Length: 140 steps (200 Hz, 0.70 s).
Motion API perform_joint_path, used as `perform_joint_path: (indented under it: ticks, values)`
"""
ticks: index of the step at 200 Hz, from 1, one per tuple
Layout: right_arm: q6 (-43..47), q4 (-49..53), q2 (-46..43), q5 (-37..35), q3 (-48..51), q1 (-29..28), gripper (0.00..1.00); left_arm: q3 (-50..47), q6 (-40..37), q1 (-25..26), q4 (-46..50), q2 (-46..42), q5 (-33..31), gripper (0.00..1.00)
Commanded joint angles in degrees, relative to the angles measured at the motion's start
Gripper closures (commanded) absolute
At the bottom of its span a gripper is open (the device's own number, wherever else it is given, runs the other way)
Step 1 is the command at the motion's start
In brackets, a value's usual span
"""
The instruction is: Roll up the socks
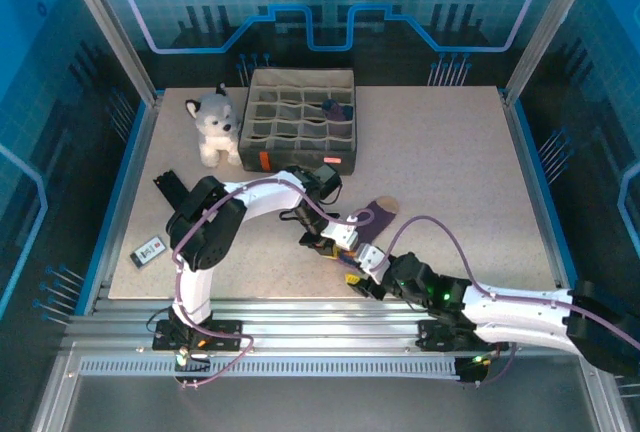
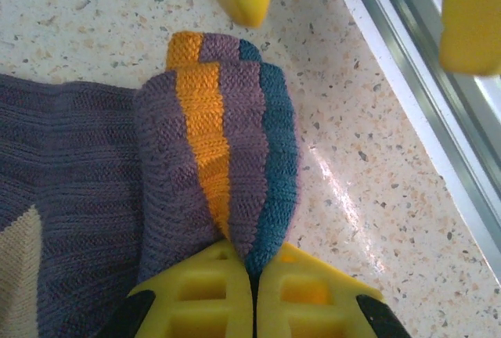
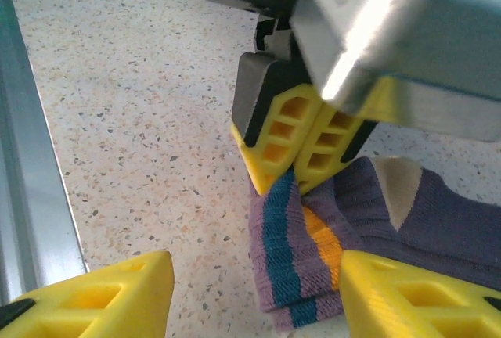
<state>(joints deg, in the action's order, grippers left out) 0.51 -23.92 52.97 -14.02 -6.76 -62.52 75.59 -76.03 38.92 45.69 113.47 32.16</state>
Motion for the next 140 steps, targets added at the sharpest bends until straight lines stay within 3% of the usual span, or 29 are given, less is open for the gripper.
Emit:
perform_joint_path:
  ticks: [1, 77, 140]
  values:
    - [4.4, -9.1, 3.8, -3.9, 0.5, -2.4, 0.41, 2.2, -0.3, -0.9, 3.7, 1.7, 5.2, 1.00]
    - [5.5, -20.1, 15.3, -11.5, 0.2, -4.4, 0.40, 2.2, -0.9, -1.5, 4.1, 2.1, 5.4, 1.00]
    - [4.4, -21.2, 18.6, -10.0, 0.3, -4.4, 0.40, 2.2, -0.7, -2.1, 3.8, 2.1, 6.3, 1.00]
